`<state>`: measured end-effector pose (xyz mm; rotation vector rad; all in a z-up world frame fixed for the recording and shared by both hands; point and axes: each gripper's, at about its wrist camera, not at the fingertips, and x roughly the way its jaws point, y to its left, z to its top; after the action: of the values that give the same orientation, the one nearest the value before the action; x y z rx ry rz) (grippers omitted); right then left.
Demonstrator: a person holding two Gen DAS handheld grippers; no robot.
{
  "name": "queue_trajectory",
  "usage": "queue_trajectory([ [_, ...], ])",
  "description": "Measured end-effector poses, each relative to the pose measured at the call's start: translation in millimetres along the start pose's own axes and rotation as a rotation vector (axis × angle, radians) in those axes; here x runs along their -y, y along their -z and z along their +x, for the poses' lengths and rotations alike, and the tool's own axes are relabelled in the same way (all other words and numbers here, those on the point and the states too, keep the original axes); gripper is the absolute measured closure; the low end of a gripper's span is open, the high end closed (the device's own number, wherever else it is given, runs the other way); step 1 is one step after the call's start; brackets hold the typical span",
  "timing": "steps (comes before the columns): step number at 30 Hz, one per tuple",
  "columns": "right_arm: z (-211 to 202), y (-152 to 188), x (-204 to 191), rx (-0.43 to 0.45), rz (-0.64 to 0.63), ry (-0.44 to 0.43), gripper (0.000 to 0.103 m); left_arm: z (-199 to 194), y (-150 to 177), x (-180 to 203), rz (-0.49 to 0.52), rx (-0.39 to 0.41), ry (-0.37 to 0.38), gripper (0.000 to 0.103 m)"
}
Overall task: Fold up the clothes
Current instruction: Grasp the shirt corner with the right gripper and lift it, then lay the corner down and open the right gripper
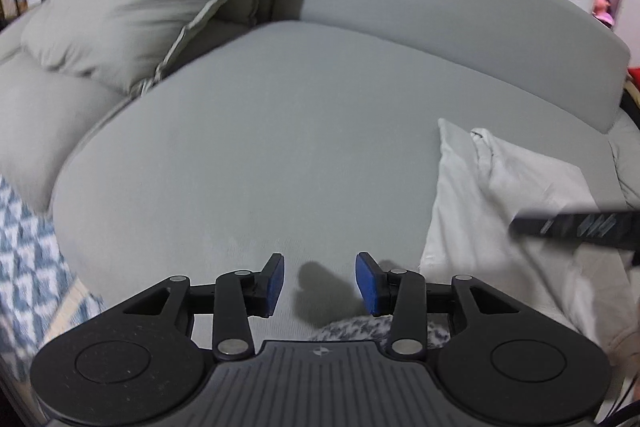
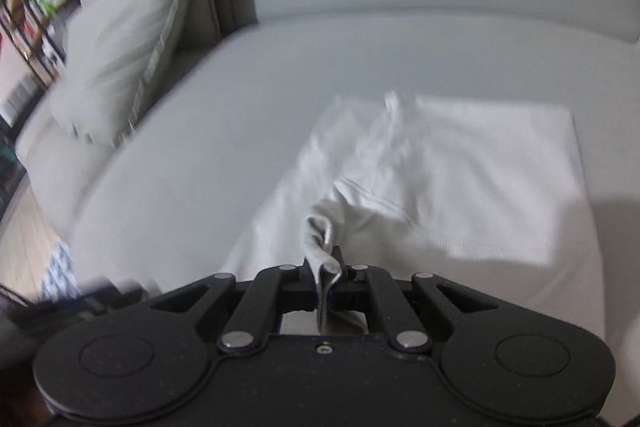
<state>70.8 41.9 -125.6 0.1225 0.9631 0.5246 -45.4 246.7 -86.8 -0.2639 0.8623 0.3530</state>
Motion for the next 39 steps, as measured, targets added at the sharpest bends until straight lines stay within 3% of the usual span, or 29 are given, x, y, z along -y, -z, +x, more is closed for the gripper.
queue_trajectory([
  [6,-9.3,-29.9,-10.2,0.077,0.071,-0.061,0.099,-2.5,3.5,-3.1,-0.003,0.006,-0.017,0.063],
  [13,-3.9,-9.6,-32.6,-0.001,-0.018,-0.066,0.099,-7.7,6.0,-11.8,-0.031,0.009,-0.044,0.063],
  [15,4.3,-5.2,-41.0,-0.066,-0.065,-0.098,0.094,-9.8,6.2,-11.8,-0.031,0.015,-0.054,0.063],
  [17,8.4,-5.4,-41.1,-0.133,-0.118,-0.177,0.071,-12.7,6.6,-11.5,-0.026,0.022,-0.066,0.063],
  [20,-12.9,-1.3,-23.5,-0.133,-0.108,-0.252,0.062,-17.7,8.2,-12.8,-0.005,0.038,-0.076,0.063],
  [23,-48.5,3.4,15.5,-0.085,-0.031,-0.261,0.062,-19.4,7.9,-8.9,0.018,0.055,-0.028,0.070],
  [25,-69.4,6.0,43.3,-0.021,0.011,-0.220,0.065,-22.7,4.9,3.7,0.071,0.079,0.056,0.074],
  [27,-82.6,9.5,67.1,0.038,0.026,-0.171,0.077,-27.5,-0.7,27.6,0.163,0.118,0.127,0.081],
  [30,-76.8,20.2,88.5,0.028,0.026,-0.111,0.079,-20.8,-9.9,70.0,0.321,0.170,0.164,0.079],
  [32,-68.0,29.8,89.0,0.013,-0.021,-0.082,0.079,1.1,-18.6,87.2,0.405,0.133,0.106,0.077],
  [36,-46.8,60.0,67.8,-0.055,-0.250,0.033,0.078,61.7,-22.8,85.1,0.441,-0.114,-0.165,0.080],
  [39,-63.4,81.7,66.5,-0.043,-0.318,0.034,0.078,46.7,-19.8,65.4,0.432,-0.097,-0.153,0.080],
])
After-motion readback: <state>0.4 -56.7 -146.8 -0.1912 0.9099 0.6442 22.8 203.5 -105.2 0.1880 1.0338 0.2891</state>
